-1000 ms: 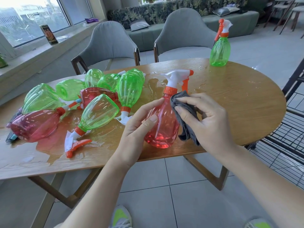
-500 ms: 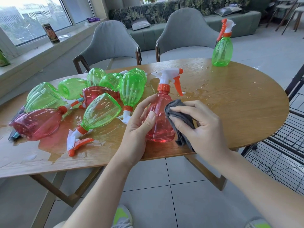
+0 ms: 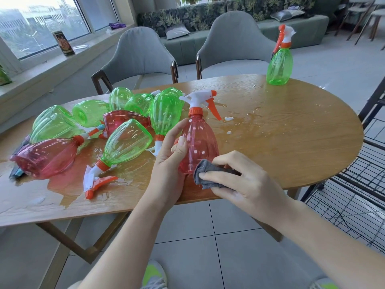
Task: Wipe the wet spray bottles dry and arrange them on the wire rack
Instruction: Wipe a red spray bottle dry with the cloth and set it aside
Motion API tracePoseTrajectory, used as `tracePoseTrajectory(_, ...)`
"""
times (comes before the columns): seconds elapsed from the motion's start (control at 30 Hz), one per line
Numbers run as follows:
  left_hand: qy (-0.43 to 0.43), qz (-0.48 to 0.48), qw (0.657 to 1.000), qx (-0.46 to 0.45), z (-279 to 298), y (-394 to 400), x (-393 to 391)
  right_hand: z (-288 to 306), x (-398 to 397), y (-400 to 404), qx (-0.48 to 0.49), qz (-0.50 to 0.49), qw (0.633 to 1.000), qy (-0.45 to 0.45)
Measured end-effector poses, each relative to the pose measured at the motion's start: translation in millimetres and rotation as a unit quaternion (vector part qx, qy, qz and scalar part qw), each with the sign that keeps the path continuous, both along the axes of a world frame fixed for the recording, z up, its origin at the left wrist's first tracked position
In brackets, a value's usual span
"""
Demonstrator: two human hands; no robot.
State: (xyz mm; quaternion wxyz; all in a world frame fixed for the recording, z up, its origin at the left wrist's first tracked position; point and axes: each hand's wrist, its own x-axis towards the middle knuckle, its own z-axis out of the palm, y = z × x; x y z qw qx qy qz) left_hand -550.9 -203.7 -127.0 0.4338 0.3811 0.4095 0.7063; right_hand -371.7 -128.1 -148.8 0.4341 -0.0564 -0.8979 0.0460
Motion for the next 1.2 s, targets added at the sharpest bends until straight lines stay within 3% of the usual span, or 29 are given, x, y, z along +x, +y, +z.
tracePoseTrajectory(0.23,-0.012,-0.020,1.000,0.009,-4,0,-2,5,1,9,-0.061,0.017,0.996,0.065)
tracePoseTrajectory(0.43,0.008,-0.041,0.999,0.015,-7,-2,-2,24,-6,18,-0.114,-0.026,0.985,0.128)
tracePoseTrajectory(0.7,0.016,-0.036,0.999,0.004,-3,-4,-1,27,-8,21,-0.281,-0.046,0.944,0.169)
tracePoseTrajectory(0.97,0.079,-0.003,0.997,-0.008,-1,-4,-1,15,-3,11,-0.228,-0.042,0.962,0.144)
tracePoseTrajectory(1.2,0.096,-0.022,0.995,-0.003,-6,-4,-3,19,-9,11,-0.276,-0.036,0.945,0.172)
